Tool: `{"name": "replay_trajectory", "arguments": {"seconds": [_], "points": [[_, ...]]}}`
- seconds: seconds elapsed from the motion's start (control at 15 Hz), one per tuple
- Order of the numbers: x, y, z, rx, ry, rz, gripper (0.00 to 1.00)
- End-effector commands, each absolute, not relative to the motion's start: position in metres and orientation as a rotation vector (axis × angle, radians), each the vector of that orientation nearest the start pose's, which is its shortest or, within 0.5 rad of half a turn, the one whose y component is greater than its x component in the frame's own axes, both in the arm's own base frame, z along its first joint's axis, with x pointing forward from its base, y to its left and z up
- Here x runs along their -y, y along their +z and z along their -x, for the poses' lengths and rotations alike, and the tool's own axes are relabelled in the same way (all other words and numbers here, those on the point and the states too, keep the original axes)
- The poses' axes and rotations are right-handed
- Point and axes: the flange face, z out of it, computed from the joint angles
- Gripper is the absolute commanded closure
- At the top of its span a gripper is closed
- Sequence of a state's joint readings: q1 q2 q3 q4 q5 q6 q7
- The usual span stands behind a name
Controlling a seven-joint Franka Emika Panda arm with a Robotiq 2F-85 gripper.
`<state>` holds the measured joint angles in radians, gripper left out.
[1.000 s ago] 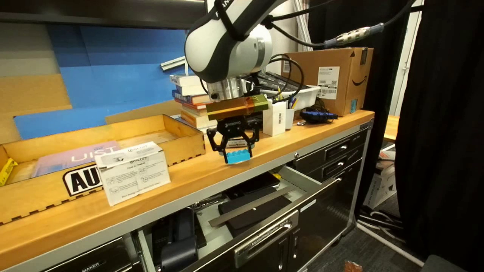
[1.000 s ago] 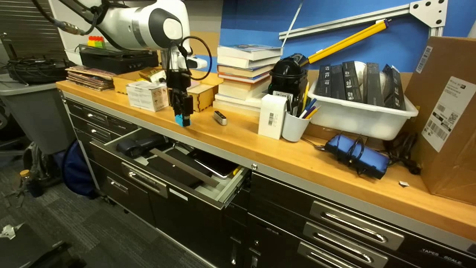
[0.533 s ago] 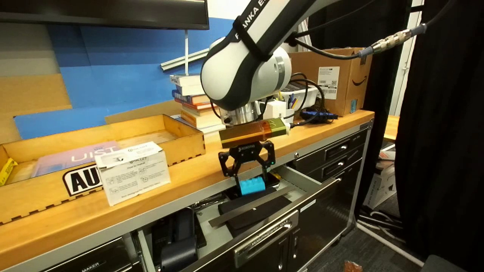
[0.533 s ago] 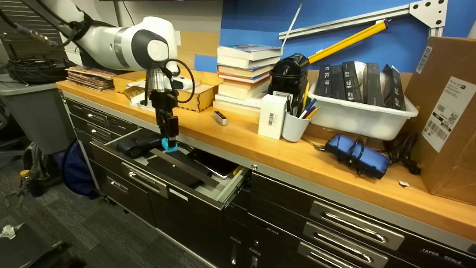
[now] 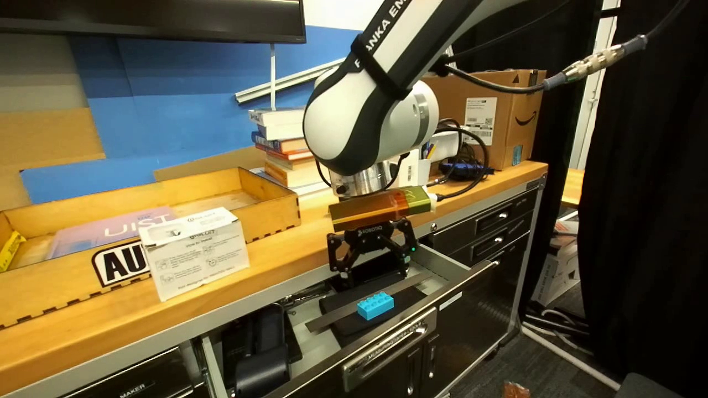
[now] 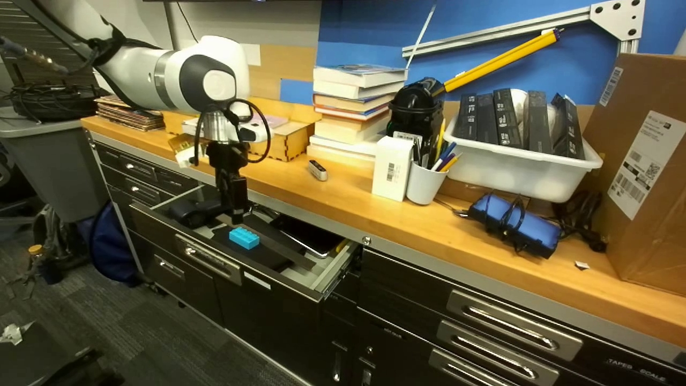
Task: Put the blue lego brick in the open drawer then close the drawer
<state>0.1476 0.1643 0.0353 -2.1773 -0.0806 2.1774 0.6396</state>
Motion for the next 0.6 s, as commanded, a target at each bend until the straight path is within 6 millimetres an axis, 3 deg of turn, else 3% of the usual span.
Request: {"name": "replay_trajectory", "arguments": {"seconds": [0.0,0.2,0.53], "points": [[-0.073,0.321,-0.491,-0.680,0.284,3.185,0.00],[-0.060,0.309,-0.473,-0.713,0.373,3.195,0.00],[-0.058,0.266,-0.458,-0.697,0.521,3.213,0.00]]}}
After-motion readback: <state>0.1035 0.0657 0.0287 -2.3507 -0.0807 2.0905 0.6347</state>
